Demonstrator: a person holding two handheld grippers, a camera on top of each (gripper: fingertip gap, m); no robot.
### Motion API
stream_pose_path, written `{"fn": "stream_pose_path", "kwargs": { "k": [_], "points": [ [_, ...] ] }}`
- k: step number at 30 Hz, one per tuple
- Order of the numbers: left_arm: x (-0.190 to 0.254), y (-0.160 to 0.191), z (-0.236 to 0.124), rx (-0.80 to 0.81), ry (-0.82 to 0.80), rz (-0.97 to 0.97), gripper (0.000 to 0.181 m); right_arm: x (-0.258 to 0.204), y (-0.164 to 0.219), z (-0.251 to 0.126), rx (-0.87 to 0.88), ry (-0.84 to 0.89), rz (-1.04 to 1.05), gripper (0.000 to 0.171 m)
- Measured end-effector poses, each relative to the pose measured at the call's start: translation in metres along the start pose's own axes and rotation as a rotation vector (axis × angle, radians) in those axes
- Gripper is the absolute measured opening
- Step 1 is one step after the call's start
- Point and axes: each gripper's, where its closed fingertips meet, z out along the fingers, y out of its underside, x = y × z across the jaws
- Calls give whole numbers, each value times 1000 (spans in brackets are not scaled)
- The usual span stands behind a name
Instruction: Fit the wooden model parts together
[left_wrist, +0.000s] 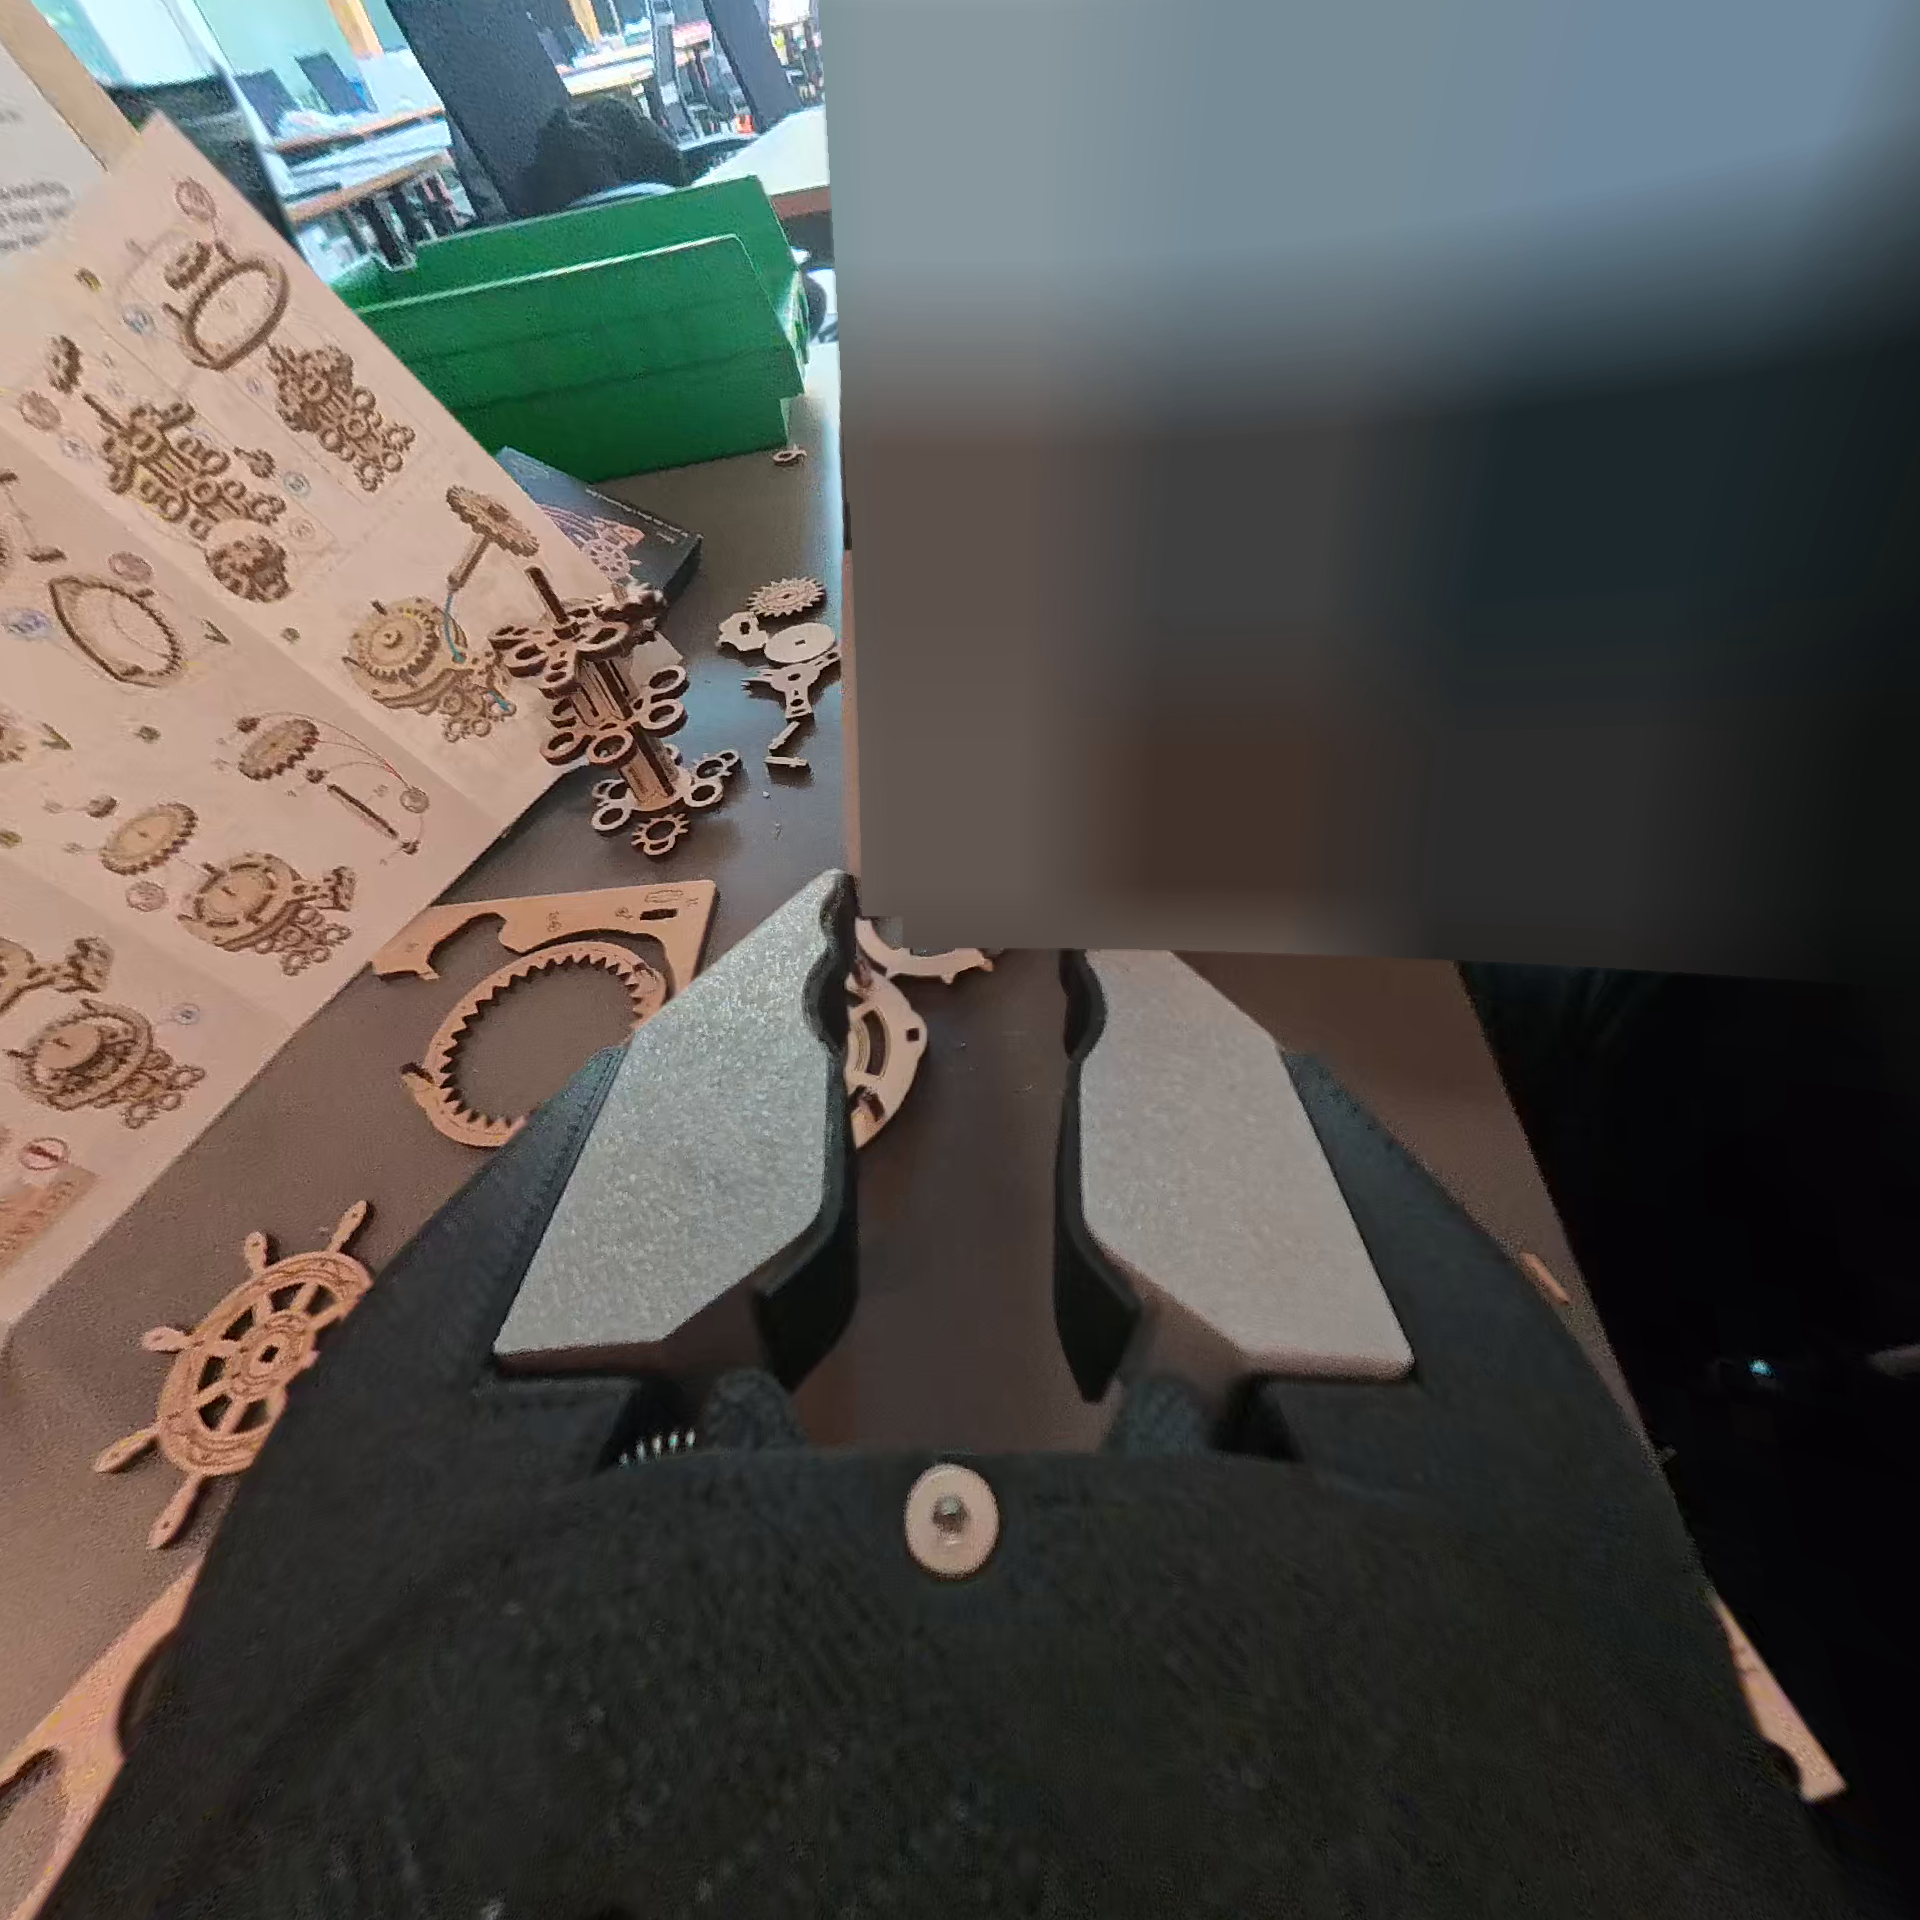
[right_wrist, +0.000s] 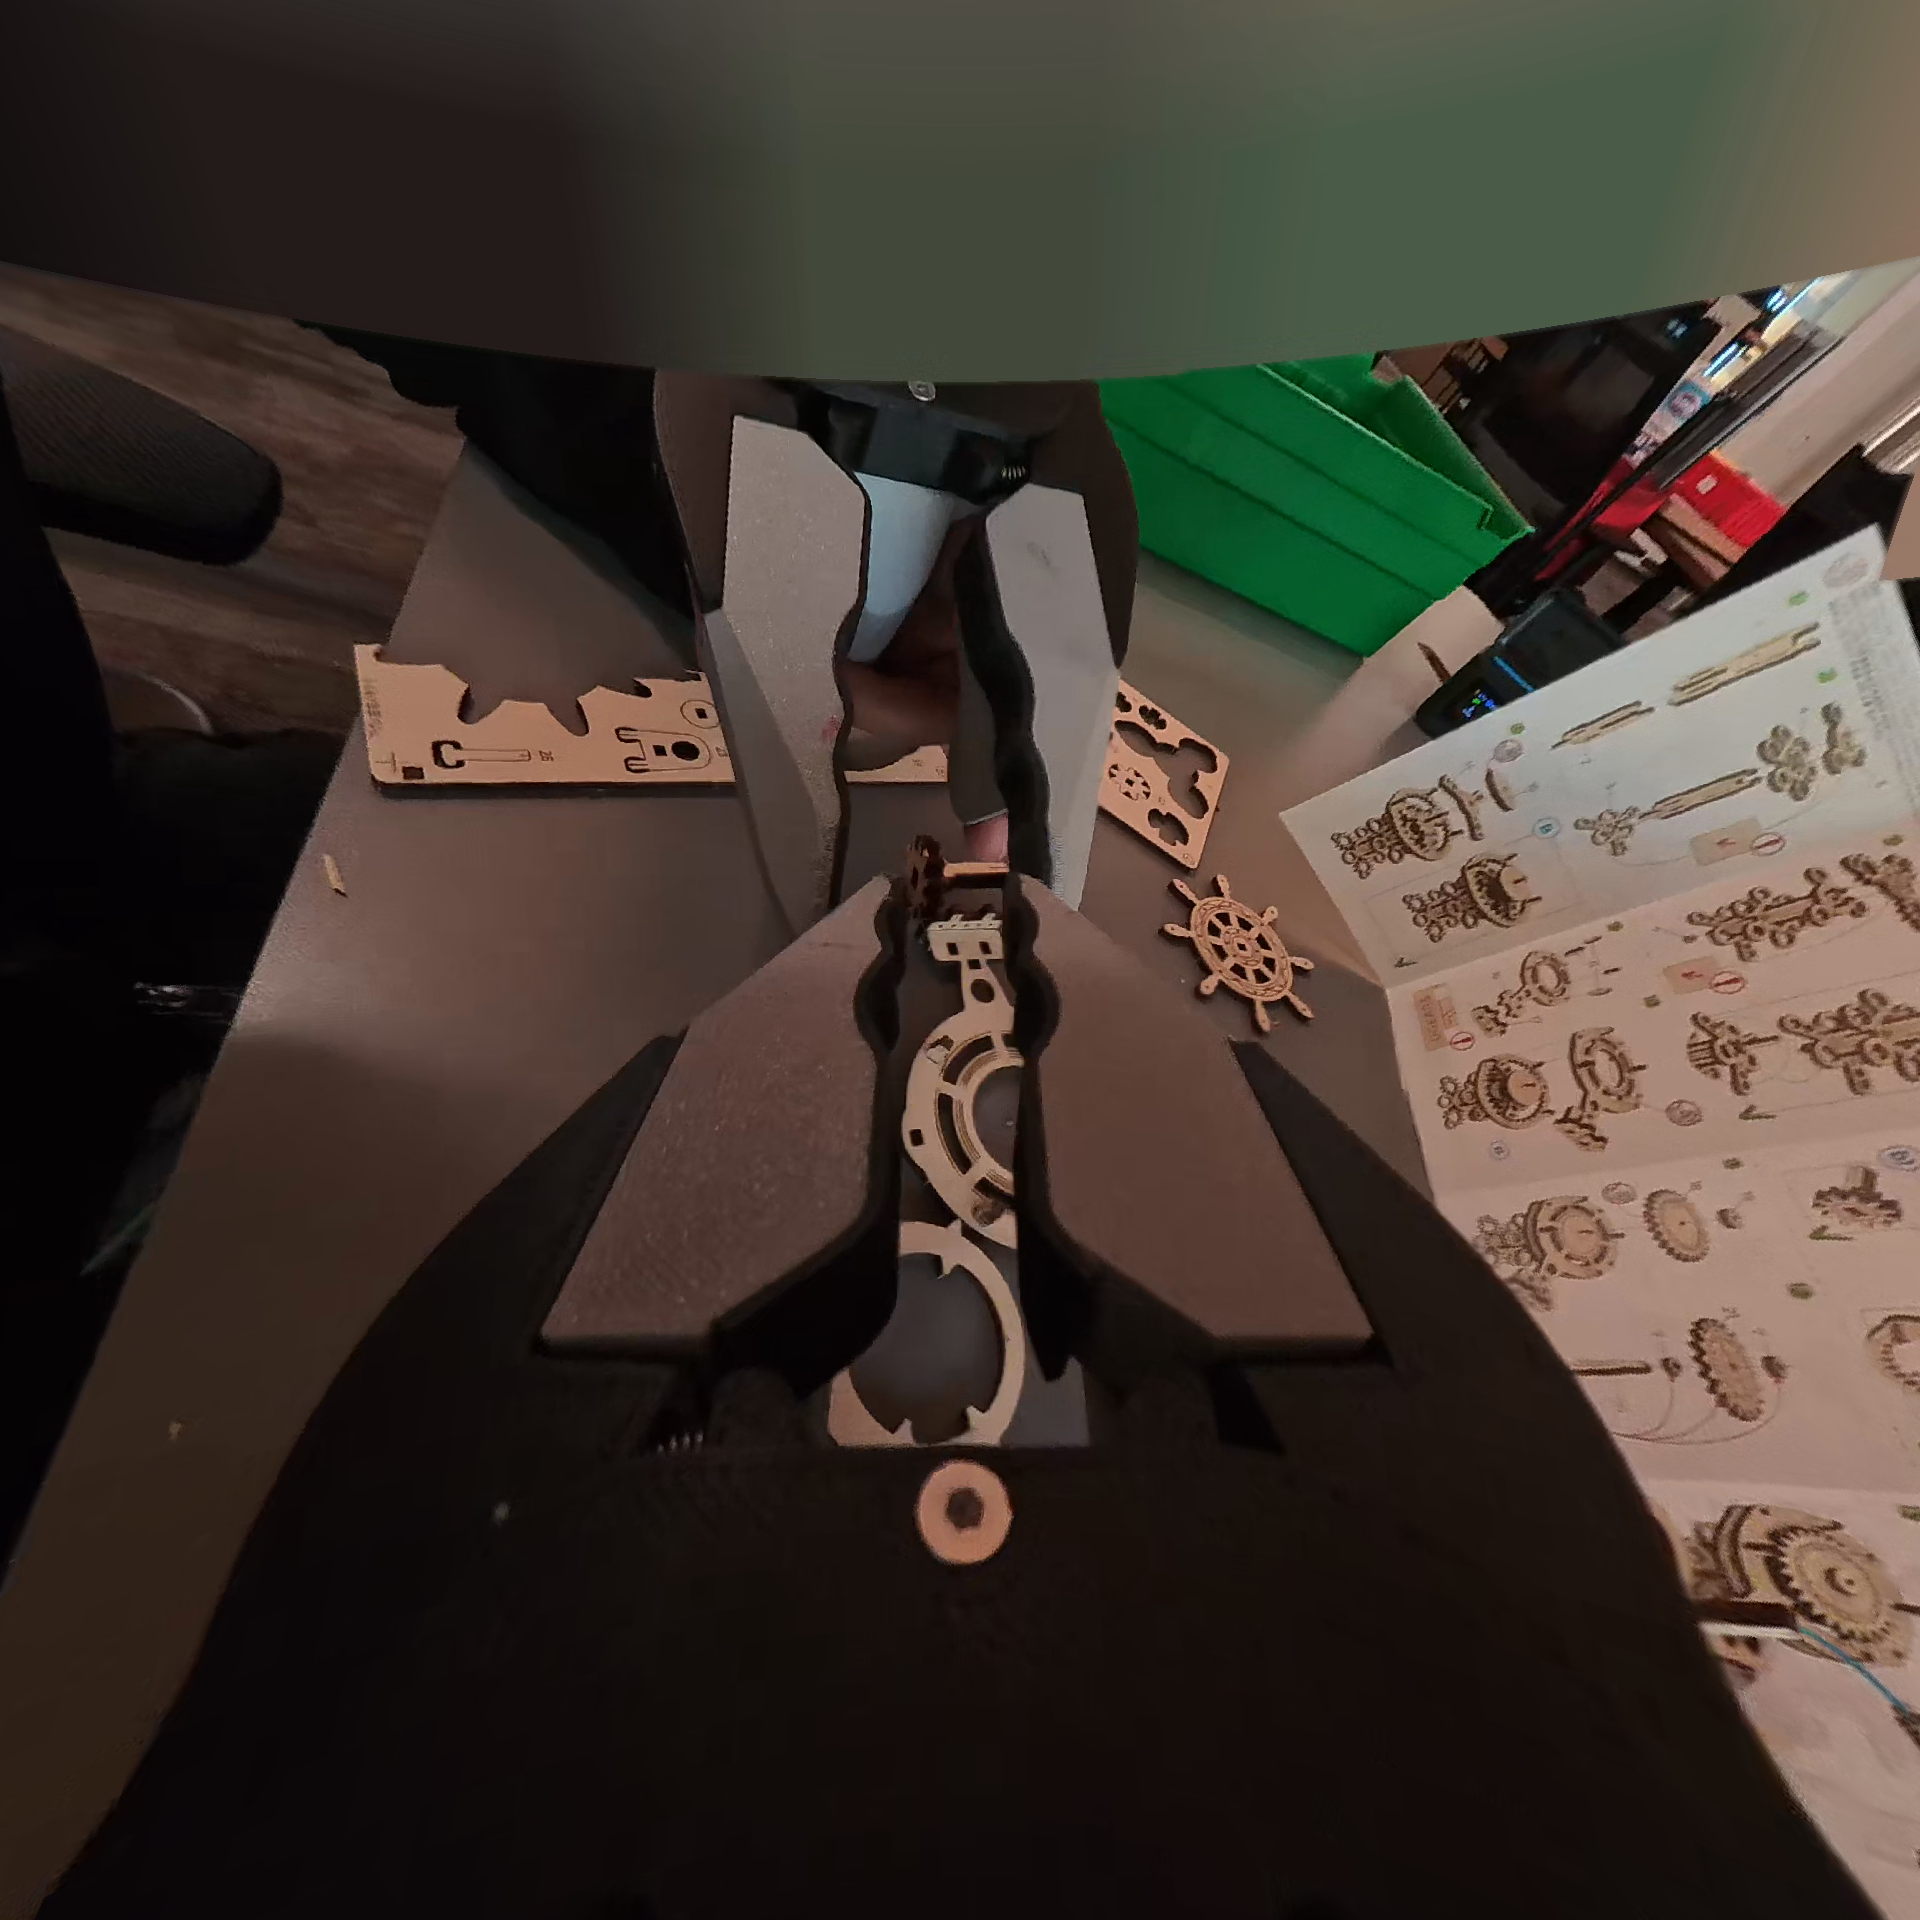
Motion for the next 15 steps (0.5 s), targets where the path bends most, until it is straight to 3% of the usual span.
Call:
{"fn": "stream_pose_path", "kwargs": {
  "k": [5,15],
  "points": [
    [-1,8,1,-54,-43,105,36,-2,6,3,-40,22,-82,13],
    [-2,12,3,-78,-37,86,33,-3,9,4,-67,20,-77,12]
  ]
}}
